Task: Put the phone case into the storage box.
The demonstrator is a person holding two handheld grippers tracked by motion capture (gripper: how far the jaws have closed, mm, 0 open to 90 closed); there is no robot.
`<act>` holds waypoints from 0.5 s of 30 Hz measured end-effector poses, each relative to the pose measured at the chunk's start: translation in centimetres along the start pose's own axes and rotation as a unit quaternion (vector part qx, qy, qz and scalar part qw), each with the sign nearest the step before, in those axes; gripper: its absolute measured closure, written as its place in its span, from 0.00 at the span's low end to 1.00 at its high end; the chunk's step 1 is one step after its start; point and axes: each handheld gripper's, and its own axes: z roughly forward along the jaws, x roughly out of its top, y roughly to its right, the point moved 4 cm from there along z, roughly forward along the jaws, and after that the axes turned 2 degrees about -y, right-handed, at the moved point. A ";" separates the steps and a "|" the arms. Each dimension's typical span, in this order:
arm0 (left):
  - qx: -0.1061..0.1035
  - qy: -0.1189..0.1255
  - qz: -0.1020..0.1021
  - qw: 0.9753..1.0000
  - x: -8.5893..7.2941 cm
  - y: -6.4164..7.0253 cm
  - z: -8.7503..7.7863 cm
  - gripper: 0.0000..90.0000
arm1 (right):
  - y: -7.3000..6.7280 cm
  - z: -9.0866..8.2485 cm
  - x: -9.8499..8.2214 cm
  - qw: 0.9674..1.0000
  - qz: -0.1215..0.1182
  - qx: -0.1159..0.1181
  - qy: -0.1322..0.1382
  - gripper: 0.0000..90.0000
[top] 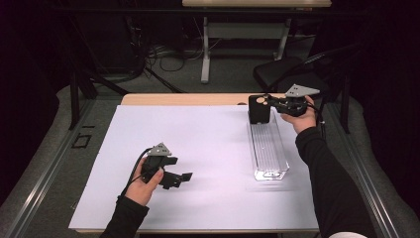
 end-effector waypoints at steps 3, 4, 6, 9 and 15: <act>0.000 -0.001 0.000 1.000 0.0 0.0 0.0 0.18 | 0.1 0.1 -0.1 1.000 -0.002 -0.001 0.001 0.92; 0.000 0.000 -0.003 1.000 0.0 0.0 0.0 0.18 | 0.2 0.1 -0.1 1.000 -0.001 -0.001 0.001 0.92; 0.000 0.000 -0.003 1.000 -0.1 0.0 0.0 0.18 | 0.2 0.2 -0.2 1.000 0.000 -0.001 0.002 0.92; -0.002 -0.001 -0.002 1.000 -0.1 0.0 0.1 0.18 | 0.3 0.2 -0.2 1.000 -0.007 -0.003 -0.001 0.92; -0.001 -0.004 -0.001 1.000 -0.1 0.0 0.2 0.18 | 0.5 0.1 -0.3 1.000 -0.013 -0.010 -0.009 0.91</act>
